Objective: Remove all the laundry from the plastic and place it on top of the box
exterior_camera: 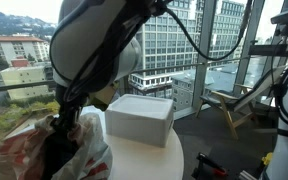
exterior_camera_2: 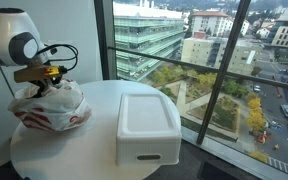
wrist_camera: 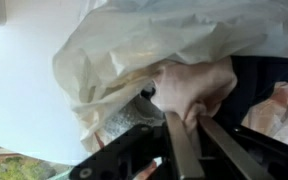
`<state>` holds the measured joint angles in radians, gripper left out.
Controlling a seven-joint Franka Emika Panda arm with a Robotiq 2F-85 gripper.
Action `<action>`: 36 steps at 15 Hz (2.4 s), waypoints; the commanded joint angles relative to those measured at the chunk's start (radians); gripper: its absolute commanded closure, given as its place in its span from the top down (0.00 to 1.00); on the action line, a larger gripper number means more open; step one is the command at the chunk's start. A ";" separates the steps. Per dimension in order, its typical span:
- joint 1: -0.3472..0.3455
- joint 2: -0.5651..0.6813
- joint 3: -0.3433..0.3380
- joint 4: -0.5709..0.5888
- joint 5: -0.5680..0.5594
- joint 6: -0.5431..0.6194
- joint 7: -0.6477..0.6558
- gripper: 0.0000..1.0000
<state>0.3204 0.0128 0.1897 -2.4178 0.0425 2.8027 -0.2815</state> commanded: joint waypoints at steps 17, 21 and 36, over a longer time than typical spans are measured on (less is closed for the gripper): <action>-0.131 -0.096 0.174 -0.035 0.896 0.057 -0.794 0.11; -0.134 -0.150 0.192 -0.109 0.598 0.160 -0.673 0.11; -0.336 -0.680 0.255 -0.189 -0.361 0.198 0.189 0.11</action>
<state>0.1151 -0.5999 0.3712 -2.5872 -0.2218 2.9293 -0.2178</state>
